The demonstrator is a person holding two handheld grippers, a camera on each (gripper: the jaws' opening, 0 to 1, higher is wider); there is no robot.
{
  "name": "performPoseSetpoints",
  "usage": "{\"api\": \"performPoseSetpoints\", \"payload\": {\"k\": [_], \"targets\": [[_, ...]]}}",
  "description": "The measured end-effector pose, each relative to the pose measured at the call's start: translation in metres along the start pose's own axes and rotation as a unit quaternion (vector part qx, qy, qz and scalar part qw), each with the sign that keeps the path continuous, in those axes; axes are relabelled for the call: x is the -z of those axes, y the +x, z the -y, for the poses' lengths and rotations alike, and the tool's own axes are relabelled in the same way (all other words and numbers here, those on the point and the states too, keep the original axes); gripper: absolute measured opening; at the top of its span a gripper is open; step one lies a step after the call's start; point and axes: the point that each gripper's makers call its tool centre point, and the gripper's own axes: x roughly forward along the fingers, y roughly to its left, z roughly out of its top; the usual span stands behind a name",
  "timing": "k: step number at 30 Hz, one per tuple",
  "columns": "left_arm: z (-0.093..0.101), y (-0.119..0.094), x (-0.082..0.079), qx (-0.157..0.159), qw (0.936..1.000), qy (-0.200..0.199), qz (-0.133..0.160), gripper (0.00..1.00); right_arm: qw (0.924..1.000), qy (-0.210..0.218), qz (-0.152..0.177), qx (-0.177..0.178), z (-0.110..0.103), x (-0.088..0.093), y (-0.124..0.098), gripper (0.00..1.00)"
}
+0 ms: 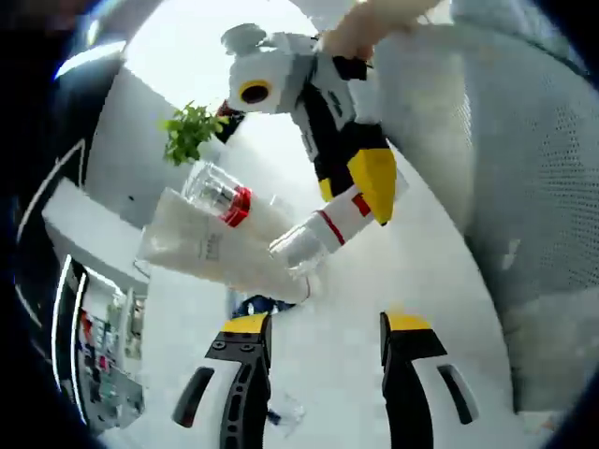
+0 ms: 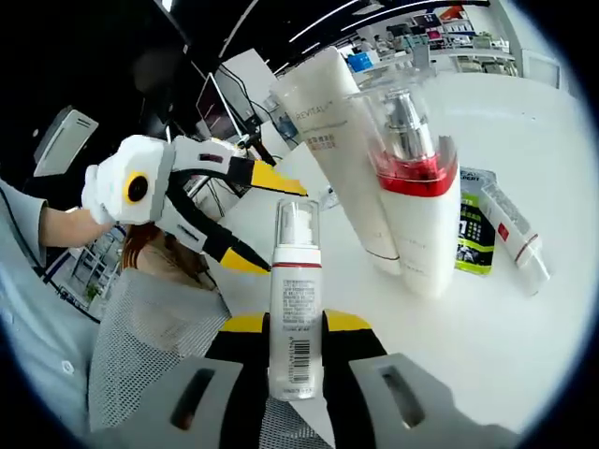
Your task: Arrange the skincare products in the storage area until every visible bottle or jar stands upright without overlapping.
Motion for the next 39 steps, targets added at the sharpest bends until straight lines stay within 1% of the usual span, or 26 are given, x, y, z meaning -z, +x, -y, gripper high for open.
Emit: {"api": "performPoseSetpoints", "payload": {"k": [2,3,4,5,6,7,8,9,10,11,12,13,14,16,18,20,21,24,25,27,29,32,34,35,36,39], "targets": [[0.001,-0.001,-0.011,0.011,0.9958,-0.081,0.041,0.35,1.0,-0.008,-0.002,-0.002,-0.001,0.003,-0.003,0.2],[0.004,-0.003,-0.019,0.023,0.9878,-0.14,0.064,0.35,1.0,-0.009,0.0,-0.004,-0.002,0.004,-0.005,0.2],[0.001,-0.005,-0.025,0.016,0.9825,-0.163,0.089,0.34,0.9999,-0.009,0.002,-0.005,-0.003,0.005,-0.007,0.2],[0.001,-0.007,-0.034,0.023,0.9738,-0.193,0.118,0.32,0.9998,-0.017,0.008,-0.009,-0.004,0.004,-0.009,0.2],[0.002,-0.009,-0.038,0.033,0.9647,-0.226,0.131,0.28,0.9998,-0.015,0.01,-0.008,-0.004,0.005,-0.011,0.2],[0.001,-0.013,-0.046,0.039,0.9486,-0.269,0.162,0.23,0.9998,-0.013,0.012,-0.008,-0.004,0.006,-0.013,0.2],[-0.002,-0.015,-0.05,0.041,0.9378,-0.294,0.18,0.2,0.9996,-0.018,0.016,-0.013,-0.006,0.006,-0.014,0.2],[-0.007,-0.018,-0.054,0.038,0.9192,-0.335,0.203,0.19,0.9987,-0.023,0.03,-0.033,-0.012,0.005,-0.015,0.2],[-0.009,-0.02,-0.055,0.038,0.9071,-0.359,0.216,0.18,0.9982,-0.01,0.041,-0.042,-0.016,0.005,-0.016,0.2],[-0.011,-0.021,-0.058,0.037,0.8978,-0.373,0.231,0.15,0.9976,0.007,0.05,-0.047,-0.017,0.004,-0.016,0.2],[-0.01,-0.022,-0.061,0.045,0.8855,-0.391,0.247,0.13,0.9968,0.008,0.054,-0.058,-0.02,0.003,-0.017,0.2],[-0.007,-0.02,-0.061,0.053,0.8814,-0.399,0.247,0.15,0.9969,0.004,0.055,-0.057,-0.02,0.002,-0.017,0.2],[-0.004,-0.019,-0.063,0.058,0.8735,-0.411,0.254,0.2,0.9967,-0.002,0.059,-0.056,-0.022,-0.002,-0.018,0.2],[-0.005,-0.018,-0.067,0.055,0.8636,-0.421,0.272,0.29,0.9965,-0.007,0.063,-0.055,-0.023,-0.006,-0.018,0.2],[-0.009,-0.018,-0.066,0.046,0.853,-0.438,0.281,0.29,0.9955,-0.012,0.074,-0.059,-0.024,-0.01,-0.019,0.2],[-0.008,-0.015,-0.063,0.042,0.8539,-0.437,0.279,0.29,0.9945,-0.002,0.083,-0.063,-0.024,-0.014,-0.02,0.2],[-0.008,-0.014,-0.063,0.041,0.852,-0.441,0.279,0.31,0.9934,0.002,0.092,-0.069,-0.025,-0.017,-0.02,0.2],[-0.001,-0.013,-0.077,0.066,0.8282,-0.463,0.309,0.28,0.9891,0.018,0.111,-0.094,-0.032,-0.025,-0.019,0.2],[-0.001,-0.013,-0.079,0.065,0.8271,-0.463,0.312,0.27,0.9874,0.02,0.118,-0.104,-0.036,-0.028,-0.019,0.2],[-0.005,-0.013,-0.082,0.059,0.8194,-0.47,0.322,0.28,0.9867,0.018,0.121,-0.107,-0.038,-0.029,-0.018,0.2],[-0.009,-0.012,-0.083,0.054,0.8032,-0.491,0.333,0.27,0.9865,0.021,0.122,-0.108,-0.038,-0.03,-0.017,0.2],[-0.009,-0.013,-0.084,0.058,0.8032,-0.488,0.337,0.25,0.9866,0.021,0.119,-0.11,-0.038,-0.03,-0.014,0.2],[-0.007,-0.011,-0.087,0.058,0.8061,-0.486,0.333,0.23,0.9898,0.014,0.098,-0.102,-0.037,-0.025,-0.008,0.2],[-0.005,-0.01,-0.089,0.059,0.8081,-0.485,0.329,0.22,0.992,-0.007,0.084,-0.095,-0.036,-0.021,-0.006,0.2],[-0.003,-0.009,-0.09,0.058,0.8114,-0.482,0.325,0.2,0.9931,-0.02,0.075,-0.088,-0.036,-0.019,-0.004,0.21],[0.0,-0.006,-0.088,0.045,0.8277,-0.467,0.308,0.19,0.995,-0.074,0.044,-0.051,-0.03,-0.013,0.003,0.22]]}}
